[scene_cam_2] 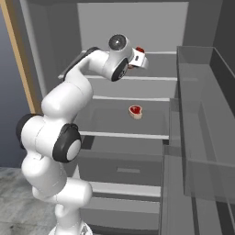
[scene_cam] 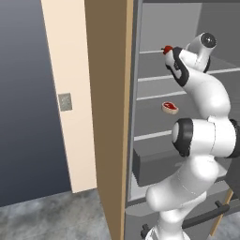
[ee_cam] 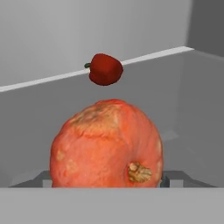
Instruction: Transport the fish and squash to the fridge. Place the fish on the rack containing meat and place the squash on the rack containing the vegetable, ensuring meats and vegetables are on different racks.
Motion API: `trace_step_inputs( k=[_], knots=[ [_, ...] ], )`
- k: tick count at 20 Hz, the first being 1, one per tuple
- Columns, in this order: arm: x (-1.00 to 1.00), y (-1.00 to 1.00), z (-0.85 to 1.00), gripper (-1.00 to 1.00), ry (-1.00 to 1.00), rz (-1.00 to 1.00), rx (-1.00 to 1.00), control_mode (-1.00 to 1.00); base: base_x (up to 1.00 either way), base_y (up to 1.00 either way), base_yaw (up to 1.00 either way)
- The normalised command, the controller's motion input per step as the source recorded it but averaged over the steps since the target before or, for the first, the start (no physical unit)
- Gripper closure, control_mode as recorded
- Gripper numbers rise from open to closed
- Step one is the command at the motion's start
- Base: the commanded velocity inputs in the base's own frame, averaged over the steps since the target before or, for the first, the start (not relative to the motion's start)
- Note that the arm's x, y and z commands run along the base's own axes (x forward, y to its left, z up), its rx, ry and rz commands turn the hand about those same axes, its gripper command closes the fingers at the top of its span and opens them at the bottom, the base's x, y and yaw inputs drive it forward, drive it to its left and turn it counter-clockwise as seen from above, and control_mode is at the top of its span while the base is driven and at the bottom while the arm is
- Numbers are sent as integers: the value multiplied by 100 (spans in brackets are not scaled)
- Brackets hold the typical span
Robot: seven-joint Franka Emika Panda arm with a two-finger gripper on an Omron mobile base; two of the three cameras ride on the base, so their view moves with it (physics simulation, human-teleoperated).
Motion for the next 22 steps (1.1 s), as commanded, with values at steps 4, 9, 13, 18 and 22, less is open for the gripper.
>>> trace_step_inputs(
  k=[4,9,13,18,22],
  knots=[
    [0,-5,-10,-100,0,0,0,-100,0,0,0],
    [9,0,-9,-100,-1,0,0,-100,0,0,0],
    [0,0,2,-100,-8,0,0,-100,0,0,0],
    [-2,22,8,-100,-4,0,1,-100,0,0,0],
    [-13,8,5,-100,-3,0,4,-100,0,0,0]
  ],
)
